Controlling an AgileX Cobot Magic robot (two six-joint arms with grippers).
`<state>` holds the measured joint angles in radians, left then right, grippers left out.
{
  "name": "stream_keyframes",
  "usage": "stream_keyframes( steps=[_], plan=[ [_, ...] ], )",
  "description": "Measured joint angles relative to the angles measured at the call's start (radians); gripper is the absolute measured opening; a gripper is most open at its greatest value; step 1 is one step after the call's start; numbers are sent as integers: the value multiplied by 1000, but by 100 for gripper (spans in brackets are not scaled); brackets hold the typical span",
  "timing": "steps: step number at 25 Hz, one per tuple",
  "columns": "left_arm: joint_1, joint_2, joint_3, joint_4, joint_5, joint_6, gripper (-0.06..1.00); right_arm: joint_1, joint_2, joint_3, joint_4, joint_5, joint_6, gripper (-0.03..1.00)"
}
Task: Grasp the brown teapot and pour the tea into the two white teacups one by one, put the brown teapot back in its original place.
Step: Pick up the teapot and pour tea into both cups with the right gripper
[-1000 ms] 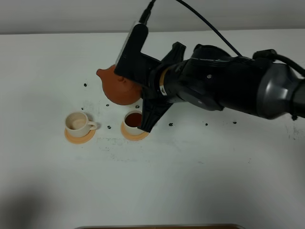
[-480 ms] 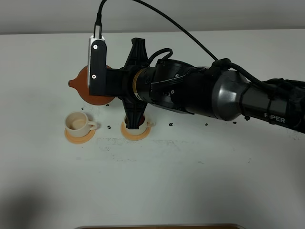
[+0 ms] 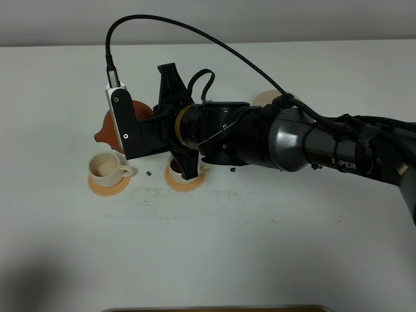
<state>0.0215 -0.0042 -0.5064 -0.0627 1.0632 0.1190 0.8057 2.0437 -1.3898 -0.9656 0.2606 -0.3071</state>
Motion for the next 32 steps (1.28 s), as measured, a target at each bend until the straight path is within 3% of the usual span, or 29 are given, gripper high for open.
stream_keyframes(
  steps=[32],
  plan=[
    [0,0,0,0,0,0,43,-19,92,-37,-192,-37,34,11]
  ],
)
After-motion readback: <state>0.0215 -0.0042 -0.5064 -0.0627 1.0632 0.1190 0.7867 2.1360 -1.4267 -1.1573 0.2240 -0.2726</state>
